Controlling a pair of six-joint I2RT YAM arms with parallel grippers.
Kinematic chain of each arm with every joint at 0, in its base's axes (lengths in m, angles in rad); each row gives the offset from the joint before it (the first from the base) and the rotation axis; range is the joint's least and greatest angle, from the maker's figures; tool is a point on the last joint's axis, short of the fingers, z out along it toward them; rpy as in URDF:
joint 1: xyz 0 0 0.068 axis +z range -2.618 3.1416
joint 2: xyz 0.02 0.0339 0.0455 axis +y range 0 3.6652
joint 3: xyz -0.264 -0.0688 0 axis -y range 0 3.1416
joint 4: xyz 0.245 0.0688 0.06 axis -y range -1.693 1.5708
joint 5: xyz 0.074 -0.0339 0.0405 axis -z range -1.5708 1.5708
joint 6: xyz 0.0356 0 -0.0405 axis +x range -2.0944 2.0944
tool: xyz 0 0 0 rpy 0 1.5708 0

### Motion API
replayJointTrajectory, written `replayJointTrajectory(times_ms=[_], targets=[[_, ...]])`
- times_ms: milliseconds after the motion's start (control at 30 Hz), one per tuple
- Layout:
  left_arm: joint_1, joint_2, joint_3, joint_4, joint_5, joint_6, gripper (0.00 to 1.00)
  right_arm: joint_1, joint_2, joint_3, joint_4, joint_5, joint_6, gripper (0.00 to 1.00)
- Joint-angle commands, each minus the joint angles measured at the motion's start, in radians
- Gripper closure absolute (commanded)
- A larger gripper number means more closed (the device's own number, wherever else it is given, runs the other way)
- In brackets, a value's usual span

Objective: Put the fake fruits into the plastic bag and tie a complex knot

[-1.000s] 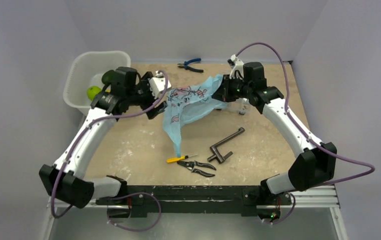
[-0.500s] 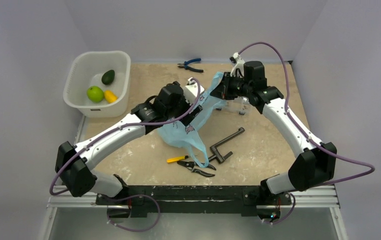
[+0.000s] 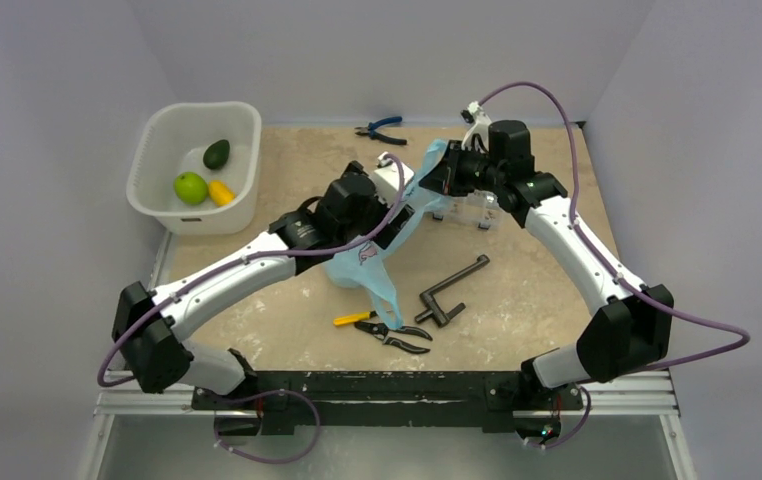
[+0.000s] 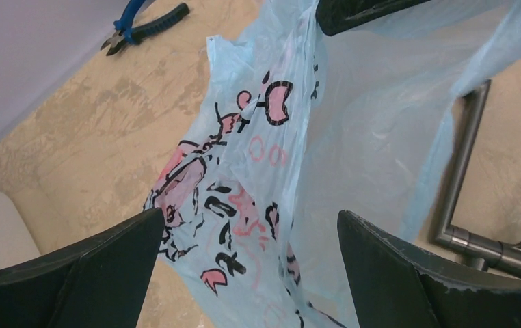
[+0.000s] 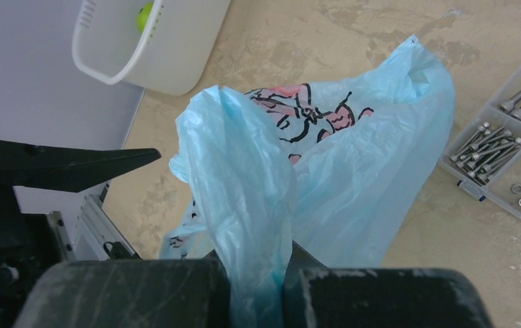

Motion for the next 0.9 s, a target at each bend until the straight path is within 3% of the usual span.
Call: replayJointTrajectory(times_ms=[0,167,267,300,400,433,500,600,733,867], targets=[[-0.01,0.121,0.064,-0.05,-0.198,-0.039,0.0,0.001,-0.019,0.034,0.051,-0.038,0.016,1.0],[0.137,0.042,-0.032,-0.209,-0.137,-0.097,0.09,-0.034,-0.04,0.073,-0.067,-0.103,-0.11,1.0],[0.255,-0.046,-0.112,-0.306,0.048,-0.115,0.21,-0.115,-0.03,0.098,-0.158,-0.215,-0.18,1.0],[0.311,-0.074,-0.135,-0.329,0.187,-0.104,0.3,-0.135,-0.018,0.116,-0.197,-0.249,-0.209,1.0],[0.472,-0.131,-0.107,-0.457,0.782,0.093,0.88,-0.175,0.046,0.192,-0.348,-0.344,-0.311,1.0],[0.509,-0.143,-0.059,-0.549,0.926,0.169,1.0,-0.18,0.063,0.222,-0.401,-0.365,-0.348,1.0],[0.553,-0.15,0.053,-0.71,1.102,0.273,1.0,-0.181,0.086,0.283,-0.506,-0.365,-0.422,1.0],[0.591,-0.077,0.207,-0.977,1.251,0.417,1.0,-0.181,0.096,0.283,-0.538,-0.282,-0.446,1.0],[0.607,0.104,0.207,-1.003,1.339,0.477,1.0,-0.161,0.169,0.249,-0.505,-0.293,-0.434,1.0],[0.637,0.347,0.284,-1.019,1.358,0.543,1.0,-0.11,0.261,0.295,-0.698,-0.408,-0.615,1.0]])
